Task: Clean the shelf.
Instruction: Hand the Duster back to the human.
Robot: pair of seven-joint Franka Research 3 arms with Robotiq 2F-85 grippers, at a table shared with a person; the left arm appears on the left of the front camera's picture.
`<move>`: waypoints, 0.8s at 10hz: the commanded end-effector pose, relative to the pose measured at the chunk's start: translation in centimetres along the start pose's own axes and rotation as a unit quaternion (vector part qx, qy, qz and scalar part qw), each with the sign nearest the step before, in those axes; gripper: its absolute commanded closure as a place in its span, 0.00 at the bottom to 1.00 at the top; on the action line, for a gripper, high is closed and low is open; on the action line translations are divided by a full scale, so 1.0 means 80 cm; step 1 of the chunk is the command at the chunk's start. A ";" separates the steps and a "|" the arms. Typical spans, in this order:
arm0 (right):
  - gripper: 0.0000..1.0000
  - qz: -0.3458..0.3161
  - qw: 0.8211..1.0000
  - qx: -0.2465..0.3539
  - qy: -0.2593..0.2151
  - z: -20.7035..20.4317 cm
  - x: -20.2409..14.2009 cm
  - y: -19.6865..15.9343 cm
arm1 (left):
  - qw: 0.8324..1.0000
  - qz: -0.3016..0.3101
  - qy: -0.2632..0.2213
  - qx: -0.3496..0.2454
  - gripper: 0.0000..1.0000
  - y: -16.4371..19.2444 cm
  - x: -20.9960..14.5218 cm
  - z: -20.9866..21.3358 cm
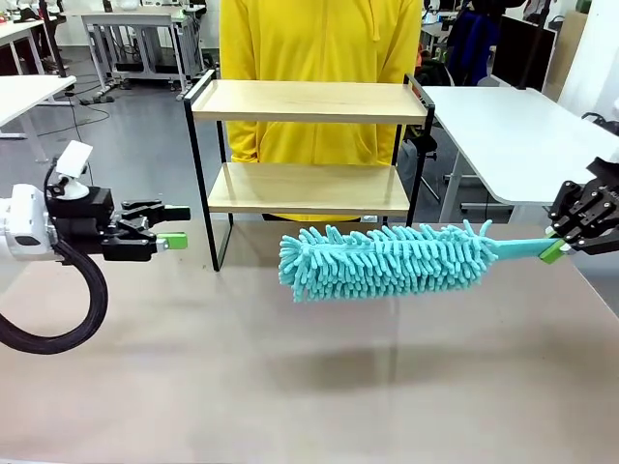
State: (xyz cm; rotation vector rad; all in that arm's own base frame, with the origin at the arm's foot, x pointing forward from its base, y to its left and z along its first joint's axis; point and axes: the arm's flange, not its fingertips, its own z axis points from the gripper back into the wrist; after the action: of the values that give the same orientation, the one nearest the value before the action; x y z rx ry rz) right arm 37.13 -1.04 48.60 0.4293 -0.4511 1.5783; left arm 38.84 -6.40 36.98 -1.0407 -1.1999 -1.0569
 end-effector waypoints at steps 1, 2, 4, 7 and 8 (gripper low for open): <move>0.86 0.011 1.000 -0.005 -0.018 0.003 -0.001 0.001 | 0.999 -0.011 -0.021 -0.037 0.00 -0.028 -0.008 -0.031; 0.86 0.011 1.000 -0.005 -0.018 0.003 -0.001 0.001 | 0.997 0.005 -0.029 -0.077 0.00 -0.045 -0.009 -0.044; 0.86 0.011 1.000 -0.005 -0.018 0.003 -0.001 0.001 | 0.993 0.011 -0.045 -0.105 0.00 -0.067 -0.010 -0.069; 0.86 0.011 1.000 -0.005 -0.018 0.003 -0.001 0.001 | 0.991 0.010 -0.066 -0.114 0.00 -0.081 -0.018 -0.121; 0.86 0.011 1.000 -0.005 -0.018 0.003 -0.001 0.001 | 0.993 0.003 -0.063 -0.100 0.00 -0.083 -0.020 -0.133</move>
State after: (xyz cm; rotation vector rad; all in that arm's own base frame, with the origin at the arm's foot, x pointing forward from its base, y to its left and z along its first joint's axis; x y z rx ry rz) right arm 37.09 -1.12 48.62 0.4286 -0.4504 1.5758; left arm 36.29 -17.26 35.43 -1.3220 -1.1519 -1.1442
